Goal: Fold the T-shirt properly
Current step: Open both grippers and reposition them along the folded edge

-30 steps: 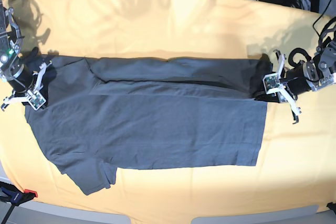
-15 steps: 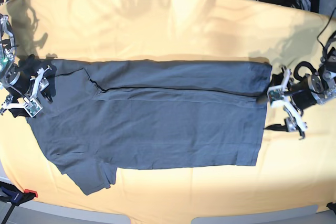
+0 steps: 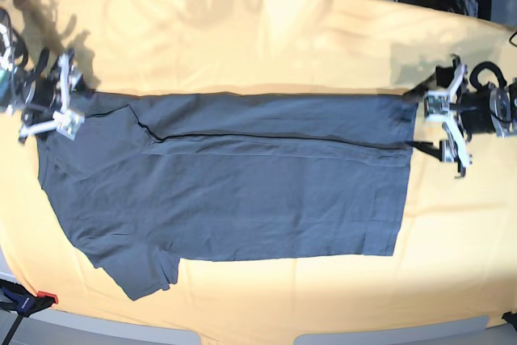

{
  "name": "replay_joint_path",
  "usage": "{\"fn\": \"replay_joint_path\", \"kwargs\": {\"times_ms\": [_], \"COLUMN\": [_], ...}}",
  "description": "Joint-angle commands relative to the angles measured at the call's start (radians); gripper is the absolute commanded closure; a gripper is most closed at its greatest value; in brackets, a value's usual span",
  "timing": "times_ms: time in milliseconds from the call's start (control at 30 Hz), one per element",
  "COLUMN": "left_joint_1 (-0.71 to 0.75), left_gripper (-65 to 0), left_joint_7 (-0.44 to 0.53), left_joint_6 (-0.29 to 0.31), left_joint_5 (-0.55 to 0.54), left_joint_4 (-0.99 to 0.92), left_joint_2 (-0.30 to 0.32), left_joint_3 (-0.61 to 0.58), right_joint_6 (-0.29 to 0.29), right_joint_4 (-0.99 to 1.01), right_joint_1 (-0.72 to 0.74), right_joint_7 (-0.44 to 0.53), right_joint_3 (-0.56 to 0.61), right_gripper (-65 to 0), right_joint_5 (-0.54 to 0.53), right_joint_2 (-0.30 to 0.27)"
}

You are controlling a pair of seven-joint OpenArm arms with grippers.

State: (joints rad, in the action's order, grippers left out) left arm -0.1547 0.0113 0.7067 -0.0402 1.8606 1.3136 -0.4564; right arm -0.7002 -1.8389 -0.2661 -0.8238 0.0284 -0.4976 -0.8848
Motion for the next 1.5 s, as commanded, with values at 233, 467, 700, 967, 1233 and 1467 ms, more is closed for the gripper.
{"fn": "replay_joint_path", "kwargs": {"times_ms": [233,467,700,967,1233,1467], "left_joint_1": [0.058,0.077,0.077,0.077,0.077,0.077], "left_gripper": [-43.9,-43.9,-43.9,-43.9,-43.9,-43.9], "left_joint_7": [0.014,0.011,0.006,-0.006,-0.013,-0.013], "left_joint_6": [-0.009,-0.024,-0.049,-0.115,-0.116,-0.121], "left_joint_5": [0.109,0.156,0.157,0.156,0.156,0.156], "left_joint_4": [0.006,0.005,0.005,0.005,0.005,0.005], "left_joint_2": [0.017,0.016,0.016,0.016,0.016,0.016], "left_joint_3": [0.014,0.014,0.014,0.014,0.014,0.014], "right_joint_6": [0.128,0.249,0.298,0.311,0.26,0.329], "right_joint_4": [-0.001,0.114,0.122,0.184,0.193,0.193], "right_joint_1": [-0.098,-0.103,-0.1,-0.089,-0.036,-0.036], "right_joint_7": [0.115,0.166,0.204,0.302,0.325,0.321], "right_joint_3": [-0.013,-0.013,-0.013,-0.013,-0.013,-0.013], "right_gripper": [-38.5,-38.5,-38.5,-32.9,-16.3,0.0], "right_joint_5": [0.299,0.402,0.436,0.472,0.468,0.473], "right_joint_2": [-0.024,-0.025,-0.024,-0.024,-0.024,-0.025]}}
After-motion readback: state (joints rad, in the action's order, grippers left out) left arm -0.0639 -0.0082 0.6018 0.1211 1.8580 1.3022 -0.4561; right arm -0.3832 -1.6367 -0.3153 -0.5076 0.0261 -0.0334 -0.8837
